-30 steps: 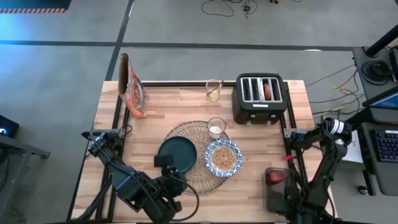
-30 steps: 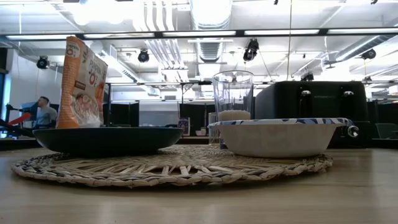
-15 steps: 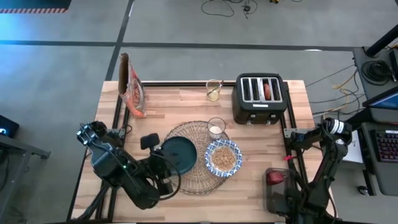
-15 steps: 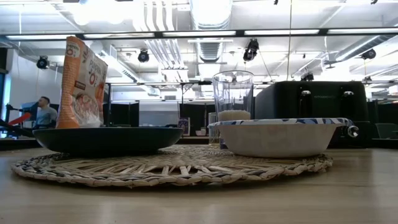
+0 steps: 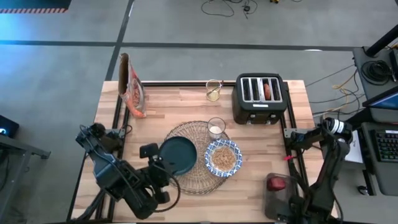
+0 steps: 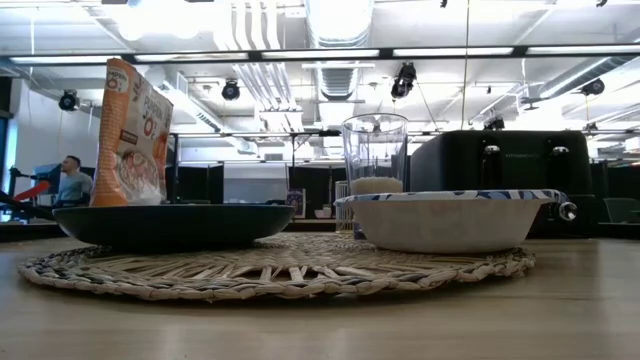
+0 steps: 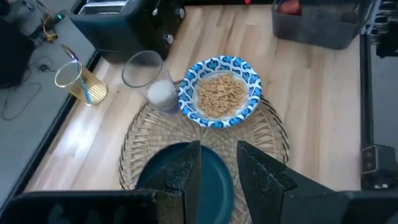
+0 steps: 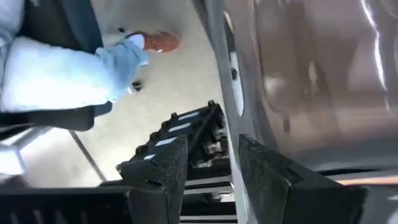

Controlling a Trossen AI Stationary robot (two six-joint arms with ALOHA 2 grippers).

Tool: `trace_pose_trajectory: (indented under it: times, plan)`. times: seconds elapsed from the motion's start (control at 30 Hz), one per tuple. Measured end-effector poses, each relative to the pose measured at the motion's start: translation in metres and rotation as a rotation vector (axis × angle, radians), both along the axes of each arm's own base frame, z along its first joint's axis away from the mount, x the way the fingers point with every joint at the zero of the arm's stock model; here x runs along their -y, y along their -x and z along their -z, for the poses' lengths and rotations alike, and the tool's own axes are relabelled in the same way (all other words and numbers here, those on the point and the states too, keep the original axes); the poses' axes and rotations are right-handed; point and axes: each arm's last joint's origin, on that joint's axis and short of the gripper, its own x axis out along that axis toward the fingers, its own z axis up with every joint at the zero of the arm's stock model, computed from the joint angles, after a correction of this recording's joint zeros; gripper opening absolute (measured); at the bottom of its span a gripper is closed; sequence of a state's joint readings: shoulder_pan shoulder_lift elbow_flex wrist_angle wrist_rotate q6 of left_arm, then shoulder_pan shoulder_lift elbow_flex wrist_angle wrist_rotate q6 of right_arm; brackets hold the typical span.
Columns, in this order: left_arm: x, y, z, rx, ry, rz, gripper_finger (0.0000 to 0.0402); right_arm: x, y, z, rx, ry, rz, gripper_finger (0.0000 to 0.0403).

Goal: Arrange a breakfast setting
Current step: Move the black bin to the bottom right of the table

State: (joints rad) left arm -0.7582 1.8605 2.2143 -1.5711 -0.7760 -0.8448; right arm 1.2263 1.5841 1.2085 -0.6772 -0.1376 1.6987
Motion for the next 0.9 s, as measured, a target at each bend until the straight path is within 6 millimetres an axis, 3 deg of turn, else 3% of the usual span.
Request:
trace_pose_trajectory:
  times: [0.23,0.4,0.5,0.7,0.9]
  plan:
    - [-0.013,0.013,-0.016,0.04,0.042,-0.008,0.0088,-0.003,-0.005,-0.028,0.156,0.048,-0.071,0.0132]
    - [-0.033,0.034,-0.028,0.085,0.1,-0.051,0.0088,-0.001,-0.008,-0.044,0.233,0.102,-0.088,0.0129]
    - [-0.047,0.049,-0.025,0.101,0.138,-0.104,0.0088,-0.001,-0.009,-0.049,0.259,0.105,-0.113,0.0127]
    - [-0.067,0.072,0.014,0.068,0.162,-0.246,0.0088,0.015,-0.018,-0.054,0.366,0.279,-0.091,0.013]
    - [-0.075,0.084,0.067,0.011,0.196,-0.334,0.0088,0.043,-0.042,-0.045,0.302,0.456,-0.03,0.0128]
